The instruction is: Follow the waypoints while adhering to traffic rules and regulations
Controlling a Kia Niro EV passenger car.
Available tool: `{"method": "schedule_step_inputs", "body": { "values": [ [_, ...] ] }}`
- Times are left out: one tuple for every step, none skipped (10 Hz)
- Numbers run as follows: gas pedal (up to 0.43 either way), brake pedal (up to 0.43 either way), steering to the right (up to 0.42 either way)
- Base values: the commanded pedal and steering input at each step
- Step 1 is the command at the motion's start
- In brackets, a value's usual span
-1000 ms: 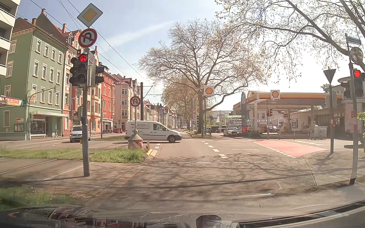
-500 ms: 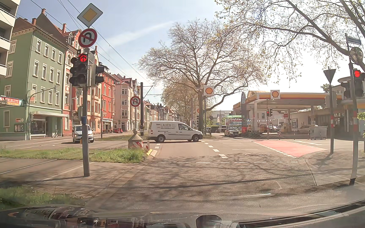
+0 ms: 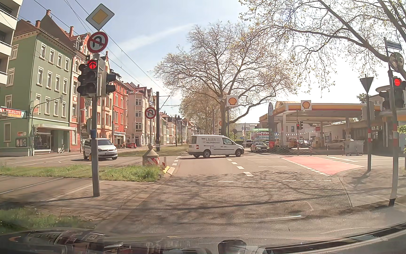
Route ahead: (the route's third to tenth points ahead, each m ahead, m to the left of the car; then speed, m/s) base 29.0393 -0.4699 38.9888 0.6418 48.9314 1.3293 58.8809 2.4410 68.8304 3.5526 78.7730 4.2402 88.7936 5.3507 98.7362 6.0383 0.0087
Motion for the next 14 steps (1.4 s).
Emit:
{"method": "schedule_step_inputs", "body": {
  "values": [
    [0.000, 0.220, -0.003],
    [0.000, 0.220, -0.003],
    [0.000, 0.220, -0.003],
    [0.000, 0.220, -0.003],
    [0.000, 0.220, -0.003],
    [0.000, 0.220, -0.003],
    [0.000, 0.220, -0.004],
    [0.000, 0.220, -0.004],
    [0.000, 0.220, -0.004],
    [0.000, 0.220, -0.003],
    [0.000, 0.220, -0.004],
    [0.000, 0.220, -0.003],
    [0.000, 0.220, -0.003],
    [0.000, 0.220, -0.004]
  ]
}}
